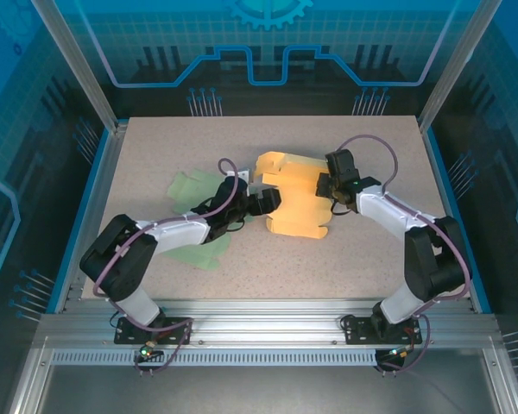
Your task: Fold the paper box
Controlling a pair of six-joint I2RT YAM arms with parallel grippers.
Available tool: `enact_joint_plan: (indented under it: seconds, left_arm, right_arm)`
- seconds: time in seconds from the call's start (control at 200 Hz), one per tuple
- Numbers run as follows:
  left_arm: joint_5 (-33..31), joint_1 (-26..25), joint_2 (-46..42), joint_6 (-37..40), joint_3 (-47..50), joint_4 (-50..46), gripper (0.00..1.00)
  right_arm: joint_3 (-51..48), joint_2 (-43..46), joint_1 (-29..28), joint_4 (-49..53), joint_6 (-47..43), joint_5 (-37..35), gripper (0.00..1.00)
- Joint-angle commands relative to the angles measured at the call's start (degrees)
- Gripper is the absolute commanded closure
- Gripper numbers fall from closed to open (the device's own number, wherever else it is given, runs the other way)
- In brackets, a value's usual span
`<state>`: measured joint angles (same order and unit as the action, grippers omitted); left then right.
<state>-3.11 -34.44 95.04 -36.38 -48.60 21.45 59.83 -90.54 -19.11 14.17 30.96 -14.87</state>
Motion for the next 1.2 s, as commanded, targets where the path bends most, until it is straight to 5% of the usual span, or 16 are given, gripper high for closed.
enact_joint_plan:
  seconds: [0.0,0.335,0.575,0.775,1.196]
  left_arm:
    - [0.65,0.5,1.84,-2.29,-2.44,5.31,0.03]
    - [-1.04,1.82,7.63,-2.02,-7.92,6.12,0.05]
    - [-0.02,1.81,8.63,-0.13,-9.76,6.87,0.38]
    - [2.1,1.34,8.67,-0.23,-9.58,8.26,0.53]
    - [3.88,-0.39,7.58,-3.3,-5.54,17.88,0.56]
  right_arm:
    - [-1.13,2.25,-0.76,1.2,1.3,0.77,1.0]
    - [-2.14,3.6,-0.84,0.95,1.82,1.9,1.0]
    - [-2.59,3.4,-1.0,0.59,1.84,1.96,1.0]
    - [-2.29,1.82,-0.99,0.29,1.91,2.1,1.0]
    - [-1.06,-0.32,-1.1,0.62,1.25,1.24,1.0]
